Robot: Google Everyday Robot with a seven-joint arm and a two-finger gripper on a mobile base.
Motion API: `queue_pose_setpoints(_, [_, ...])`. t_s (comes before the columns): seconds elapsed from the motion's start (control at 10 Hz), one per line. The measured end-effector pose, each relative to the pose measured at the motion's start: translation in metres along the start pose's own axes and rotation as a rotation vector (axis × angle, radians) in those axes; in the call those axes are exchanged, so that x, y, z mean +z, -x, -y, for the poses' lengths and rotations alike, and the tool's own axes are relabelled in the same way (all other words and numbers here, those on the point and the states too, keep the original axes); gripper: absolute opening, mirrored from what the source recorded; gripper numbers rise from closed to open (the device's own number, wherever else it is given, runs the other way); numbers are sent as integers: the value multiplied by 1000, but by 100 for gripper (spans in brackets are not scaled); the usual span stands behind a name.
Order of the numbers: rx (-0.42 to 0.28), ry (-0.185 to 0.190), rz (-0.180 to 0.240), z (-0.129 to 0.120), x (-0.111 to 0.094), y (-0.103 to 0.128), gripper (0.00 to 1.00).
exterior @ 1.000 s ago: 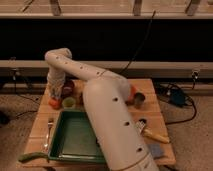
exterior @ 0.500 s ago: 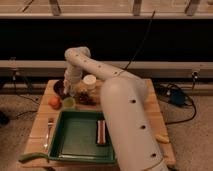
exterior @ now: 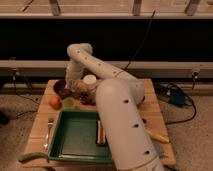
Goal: Wipe purple bowl with towel
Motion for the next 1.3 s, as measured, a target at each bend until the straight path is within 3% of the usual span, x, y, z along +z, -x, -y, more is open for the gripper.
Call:
queue_pose_setpoints(0.2, [-11, -11, -16, 35, 4, 3, 0])
queue_pose_setpoints(0.5, [-35, -24, -24, 61, 7, 7, 0])
queue_pose_setpoints(0.6, [-64, -27, -16, 72, 12, 18, 0])
queue_pose_setpoints(1.1, [-160, -22, 41, 67, 27, 74, 0])
queue_pose_setpoints(1.3, [-161, -12, 57, 55, 32, 75, 0])
